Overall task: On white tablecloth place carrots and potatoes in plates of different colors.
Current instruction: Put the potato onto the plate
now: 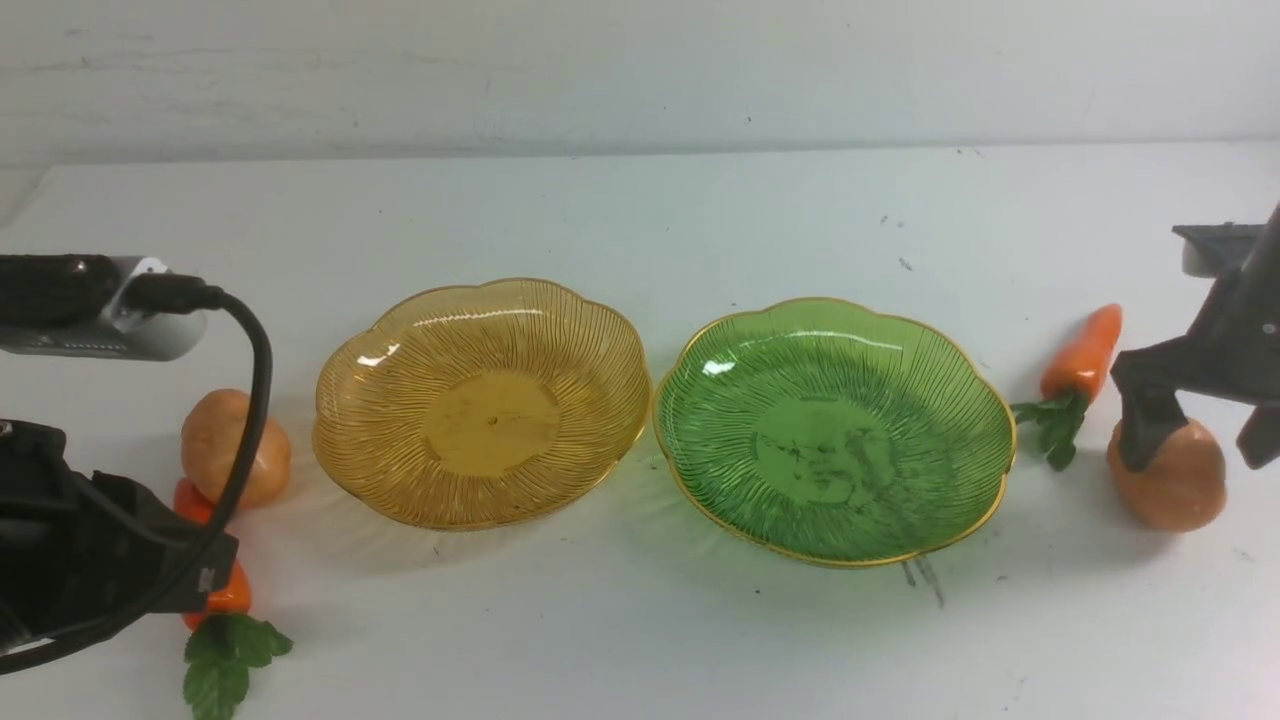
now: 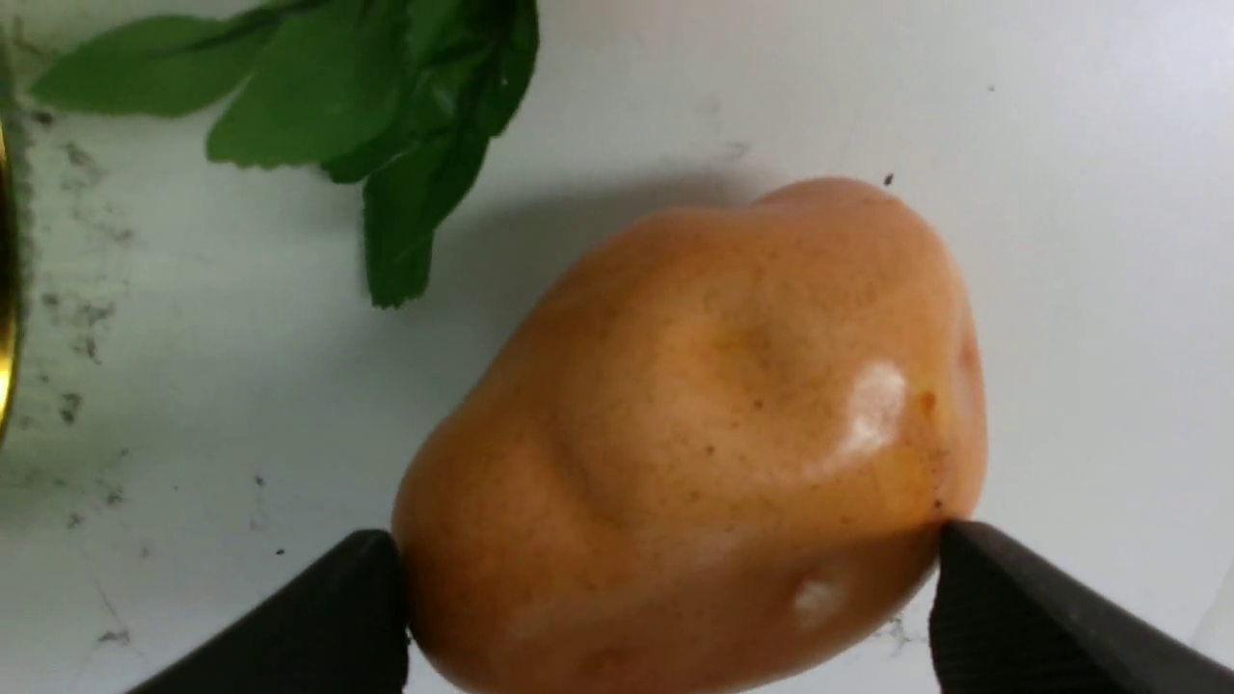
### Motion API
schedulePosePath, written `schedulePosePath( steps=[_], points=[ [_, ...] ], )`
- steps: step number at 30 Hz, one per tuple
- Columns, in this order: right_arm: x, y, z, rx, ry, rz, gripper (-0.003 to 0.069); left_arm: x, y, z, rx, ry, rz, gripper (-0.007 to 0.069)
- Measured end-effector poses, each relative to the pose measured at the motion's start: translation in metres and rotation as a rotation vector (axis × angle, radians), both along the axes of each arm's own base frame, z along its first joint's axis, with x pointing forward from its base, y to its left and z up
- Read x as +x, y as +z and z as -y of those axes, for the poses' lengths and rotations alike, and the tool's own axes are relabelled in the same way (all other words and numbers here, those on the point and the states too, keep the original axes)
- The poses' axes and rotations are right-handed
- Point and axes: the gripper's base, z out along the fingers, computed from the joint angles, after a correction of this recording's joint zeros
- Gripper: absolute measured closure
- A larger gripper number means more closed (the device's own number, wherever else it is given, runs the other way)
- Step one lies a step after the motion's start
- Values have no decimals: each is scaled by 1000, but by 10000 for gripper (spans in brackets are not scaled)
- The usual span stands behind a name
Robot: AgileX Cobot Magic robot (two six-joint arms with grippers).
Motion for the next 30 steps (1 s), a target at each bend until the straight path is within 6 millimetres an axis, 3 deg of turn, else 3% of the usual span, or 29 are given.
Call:
schedulePosePath(
  steps=[5, 11, 19, 26, 30],
  points=[
    [4, -5, 0, -2, -68, -20, -29, 0, 0, 0, 0, -1, -2, 628],
    [4, -7, 0, -1, -172, -31, 47, 0, 0, 0, 0, -1, -3, 628],
    [4, -7, 0, 2, -184, -31, 47, 0, 0, 0, 0, -1, -3, 628],
    [0, 5, 1, -7, -97, 9, 88, 0, 0, 0, 0, -1, -3, 628],
    [-4, 26, 2, -19, -107, 67, 117, 0, 0, 0, 0, -1, -3, 628]
  ],
)
